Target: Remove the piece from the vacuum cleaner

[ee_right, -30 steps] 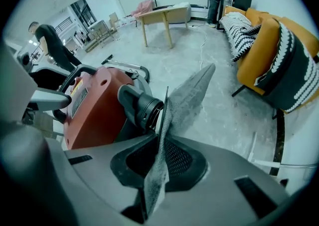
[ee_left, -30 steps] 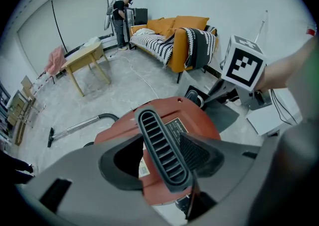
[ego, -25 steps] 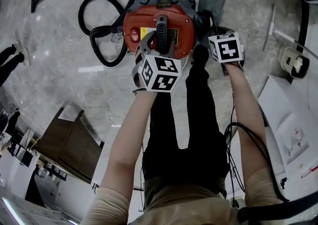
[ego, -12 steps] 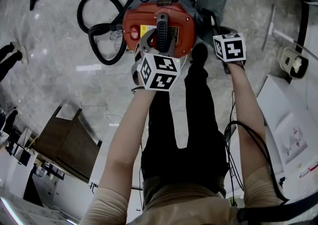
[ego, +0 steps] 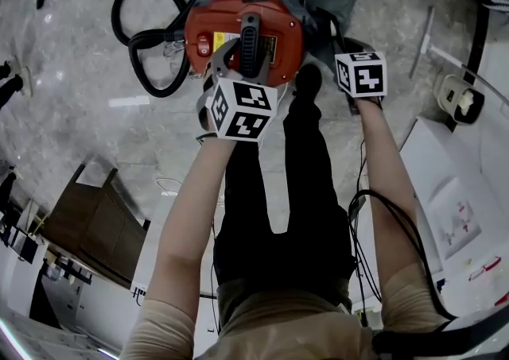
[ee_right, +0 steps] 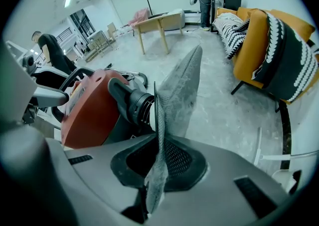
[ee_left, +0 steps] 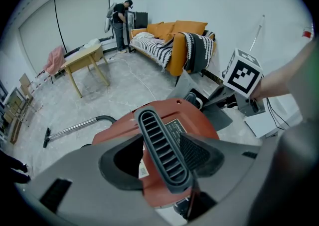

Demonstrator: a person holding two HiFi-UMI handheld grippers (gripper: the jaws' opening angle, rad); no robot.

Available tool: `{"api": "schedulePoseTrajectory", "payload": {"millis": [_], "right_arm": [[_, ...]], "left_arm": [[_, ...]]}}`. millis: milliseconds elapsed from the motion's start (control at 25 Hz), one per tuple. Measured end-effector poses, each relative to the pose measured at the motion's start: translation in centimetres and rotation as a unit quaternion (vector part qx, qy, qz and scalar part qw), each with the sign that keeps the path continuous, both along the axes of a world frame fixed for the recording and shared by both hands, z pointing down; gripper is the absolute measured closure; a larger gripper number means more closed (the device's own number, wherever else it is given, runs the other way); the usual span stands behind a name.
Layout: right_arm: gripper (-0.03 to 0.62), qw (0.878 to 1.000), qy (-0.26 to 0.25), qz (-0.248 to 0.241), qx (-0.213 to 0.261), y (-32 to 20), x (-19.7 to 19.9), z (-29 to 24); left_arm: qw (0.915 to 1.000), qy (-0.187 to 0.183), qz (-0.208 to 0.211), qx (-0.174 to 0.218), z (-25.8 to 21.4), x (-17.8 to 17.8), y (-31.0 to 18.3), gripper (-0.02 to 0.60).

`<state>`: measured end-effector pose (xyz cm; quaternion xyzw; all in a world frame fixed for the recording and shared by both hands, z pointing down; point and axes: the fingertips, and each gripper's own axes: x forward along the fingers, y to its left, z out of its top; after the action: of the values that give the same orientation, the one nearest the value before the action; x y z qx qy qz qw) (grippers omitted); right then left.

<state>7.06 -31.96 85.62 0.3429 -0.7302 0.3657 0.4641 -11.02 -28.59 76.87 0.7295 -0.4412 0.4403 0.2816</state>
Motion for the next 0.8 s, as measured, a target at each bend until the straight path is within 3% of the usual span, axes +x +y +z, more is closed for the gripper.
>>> {"api": "schedulePoseTrajectory", "payload": {"millis": [160, 560, 800], "right_arm": [[0.565, 0.999, -0.021, 0.032, -0.008, 0.1, 0.2, 0.3], [0.565, 0.999, -0.016, 0.027, -0.009, 0.2, 0.6, 0.9], [0.565, 0.999, -0.014, 0.027, -0.010, 0.6, 0.9, 1.2]], "left_arm": [[1.0000, 0.007, 0.001, 0.003, 0.0, 0.1, -0.1, 0.360], [0.9999, 0.016, -0.004, -0.002, 0.1, 0.0, 0.0, 0.360], [0.9992, 0.028, -0.003, -0.027, 0.3, 0.2, 0.2, 0.360]]}}
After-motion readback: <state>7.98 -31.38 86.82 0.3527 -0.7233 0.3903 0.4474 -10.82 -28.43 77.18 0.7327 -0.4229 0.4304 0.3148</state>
